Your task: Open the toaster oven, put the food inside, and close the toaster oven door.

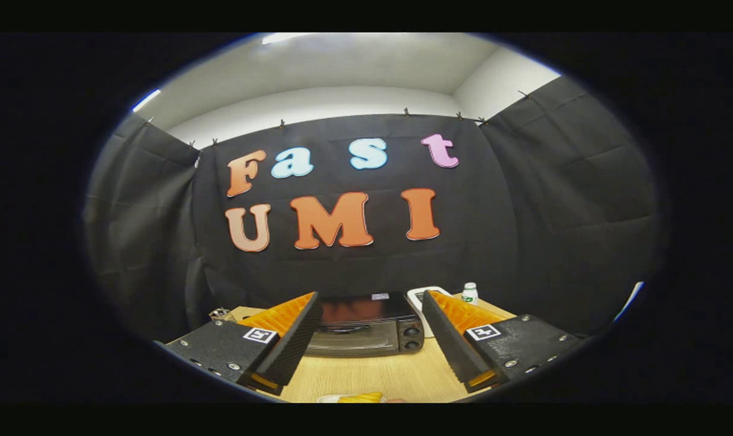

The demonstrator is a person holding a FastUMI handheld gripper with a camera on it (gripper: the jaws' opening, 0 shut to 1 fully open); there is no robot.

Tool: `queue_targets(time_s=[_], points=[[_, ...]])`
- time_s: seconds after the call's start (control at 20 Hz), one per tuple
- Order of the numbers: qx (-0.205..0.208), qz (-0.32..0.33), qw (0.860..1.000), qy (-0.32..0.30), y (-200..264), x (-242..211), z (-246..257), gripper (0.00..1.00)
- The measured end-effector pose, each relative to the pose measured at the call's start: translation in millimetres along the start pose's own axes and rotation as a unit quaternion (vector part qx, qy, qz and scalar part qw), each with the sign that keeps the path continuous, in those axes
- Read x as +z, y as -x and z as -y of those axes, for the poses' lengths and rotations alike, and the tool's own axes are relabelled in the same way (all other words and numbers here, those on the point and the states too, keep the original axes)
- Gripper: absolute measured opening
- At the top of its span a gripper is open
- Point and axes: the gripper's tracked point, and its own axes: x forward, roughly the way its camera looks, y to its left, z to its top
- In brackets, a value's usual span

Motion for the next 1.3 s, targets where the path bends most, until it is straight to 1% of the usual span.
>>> queue_targets(time_s=[0.25, 0.4, 0.65, 0.95, 1.2, 1.3], points=[[0.009, -0.004, 1.000, -0.005, -8, -4, -12, 0.98], [0.008, -0.010, 1.000, 0.003, -23, -14, -18, 0.98], [0.010, -0.043, 0.999, 0.011, -60, -50, -34, 0.98], [-0.005, -0.081, 0.996, 0.030, -104, -90, -39, 0.98], [0.013, -0.131, 0.991, 0.019, -144, -138, -60, 0.98], [0.014, -0.149, 0.988, 0.027, -164, -156, -67, 0.98]])
